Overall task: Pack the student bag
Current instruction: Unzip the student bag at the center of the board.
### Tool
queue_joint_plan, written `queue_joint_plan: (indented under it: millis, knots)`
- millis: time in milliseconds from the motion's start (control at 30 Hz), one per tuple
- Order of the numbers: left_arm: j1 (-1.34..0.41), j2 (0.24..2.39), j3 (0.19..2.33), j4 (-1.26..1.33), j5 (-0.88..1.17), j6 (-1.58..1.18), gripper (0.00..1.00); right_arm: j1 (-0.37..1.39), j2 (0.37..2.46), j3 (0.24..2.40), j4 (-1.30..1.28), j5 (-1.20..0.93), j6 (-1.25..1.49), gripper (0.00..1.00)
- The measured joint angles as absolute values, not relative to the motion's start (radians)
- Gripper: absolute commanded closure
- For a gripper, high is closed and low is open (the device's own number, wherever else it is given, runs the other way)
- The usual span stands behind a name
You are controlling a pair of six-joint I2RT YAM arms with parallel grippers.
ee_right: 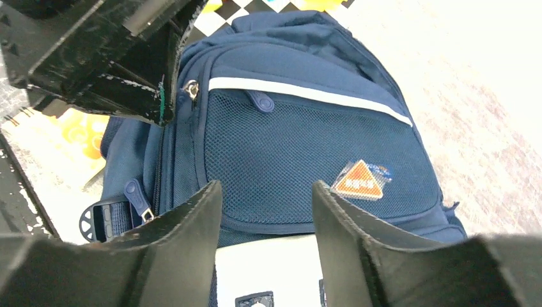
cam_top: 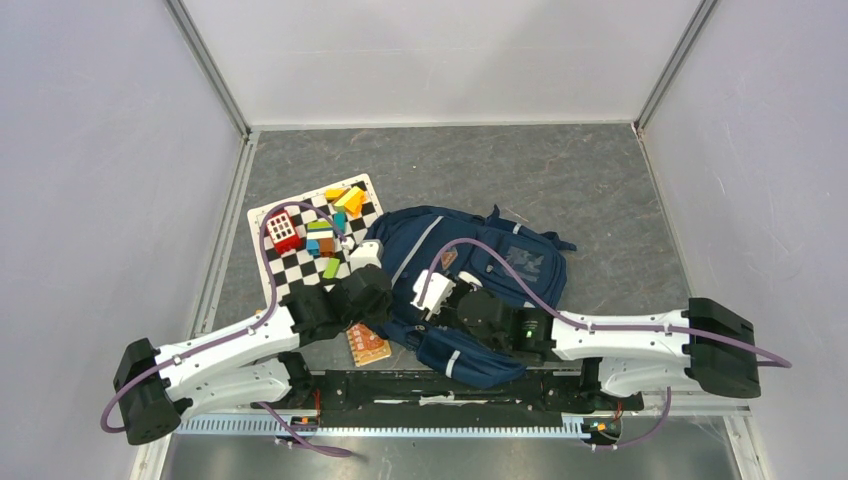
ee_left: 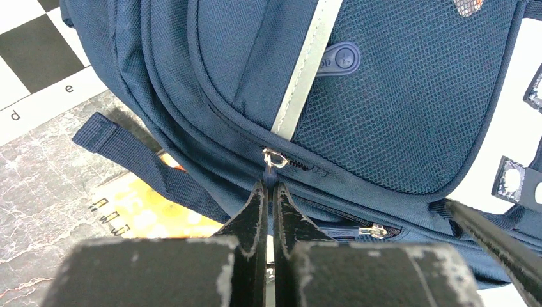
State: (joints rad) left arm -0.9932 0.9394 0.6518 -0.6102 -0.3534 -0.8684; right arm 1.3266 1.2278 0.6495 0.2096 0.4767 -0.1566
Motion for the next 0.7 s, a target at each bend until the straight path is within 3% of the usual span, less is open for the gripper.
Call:
queue_joint_plan:
  millis: [233,333,433,533,600,700]
  knots:
    - [-0.979,0.935,0.652,-0.603,-0.333,-0.839,0.98,1.327,1.251,0.656,0.227,0.395,-0.184,0.22]
    - [-0.976,0.935,0.652,-0.603,-0.329,-0.834,0.98,1.327,1.311,0.67,0.232,0.376,-0.194,0.22]
    - [-0.973,0.935,0.652,-0.601,-0.328,-0.83,0.98,1.327,1.357,0.67,0.239,0.382,-0.202,0.37]
    - [-0.965,0.935,0.652,-0.598,-0.327,-0.821,0.98,1.327,1.398,0.67,0.261,0.417,-0.21,0.77]
    - [-0.958,0.936,0.654,-0.595,-0.325,-0.817,0.98,1.327,1.409,0.67,0.269,0.438,-0.205,0.98]
    - [-0.932,0.944,0.673,-0.585,-0.311,-0.806,0.98,1.332,1.403,0.669,0.281,0.459,-0.203,1.0]
